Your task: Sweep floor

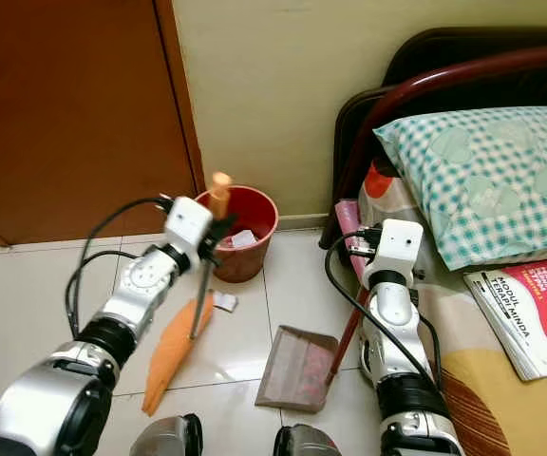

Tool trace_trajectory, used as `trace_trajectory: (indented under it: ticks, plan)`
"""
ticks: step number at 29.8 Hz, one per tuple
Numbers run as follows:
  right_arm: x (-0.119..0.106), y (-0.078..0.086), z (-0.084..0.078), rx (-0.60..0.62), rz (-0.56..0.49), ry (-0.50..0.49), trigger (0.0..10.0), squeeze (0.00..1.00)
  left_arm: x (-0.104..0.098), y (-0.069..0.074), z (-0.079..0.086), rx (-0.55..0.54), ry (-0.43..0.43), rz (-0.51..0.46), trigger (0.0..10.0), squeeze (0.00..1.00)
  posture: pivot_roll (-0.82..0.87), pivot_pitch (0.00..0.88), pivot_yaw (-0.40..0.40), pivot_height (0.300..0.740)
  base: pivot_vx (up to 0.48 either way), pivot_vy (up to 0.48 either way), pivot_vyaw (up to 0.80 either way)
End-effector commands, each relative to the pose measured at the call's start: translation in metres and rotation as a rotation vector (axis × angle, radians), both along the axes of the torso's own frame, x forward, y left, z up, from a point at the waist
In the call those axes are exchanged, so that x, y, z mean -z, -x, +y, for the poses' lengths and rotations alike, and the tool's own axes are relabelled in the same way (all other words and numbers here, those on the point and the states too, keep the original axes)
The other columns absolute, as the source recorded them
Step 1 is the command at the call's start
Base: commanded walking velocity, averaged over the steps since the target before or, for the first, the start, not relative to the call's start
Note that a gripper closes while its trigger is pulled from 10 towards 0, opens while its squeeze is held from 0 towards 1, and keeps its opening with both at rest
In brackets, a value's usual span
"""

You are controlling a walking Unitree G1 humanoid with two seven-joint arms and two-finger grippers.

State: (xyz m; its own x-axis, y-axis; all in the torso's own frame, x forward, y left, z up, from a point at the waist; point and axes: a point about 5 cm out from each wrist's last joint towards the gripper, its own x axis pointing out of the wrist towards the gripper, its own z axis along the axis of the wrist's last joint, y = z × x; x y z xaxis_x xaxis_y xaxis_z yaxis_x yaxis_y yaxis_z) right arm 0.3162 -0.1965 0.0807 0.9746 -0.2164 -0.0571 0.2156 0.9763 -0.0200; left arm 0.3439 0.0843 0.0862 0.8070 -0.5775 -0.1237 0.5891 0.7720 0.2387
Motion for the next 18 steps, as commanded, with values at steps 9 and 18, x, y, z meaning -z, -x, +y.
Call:
trace_trajectory:
  ticks: [9,18]
  plan:
    - [-0.007,-0.005,-0.007,0.024,-0.003,0.026,10.0,0.0,0.025,0.03,-0.014,0.294,0.02,0.137,10.0,0.0,-0.01,0.109,-0.026,0.74,0.0,0.0,0.0]
    - [-0.012,-0.014,-0.014,0.064,0.0,0.052,10.0,0.0,0.022,0.049,0.005,0.354,0.095,0.141,10.0,0.0,0.0,0.117,-0.032,0.74,0.0,0.0,0.0]
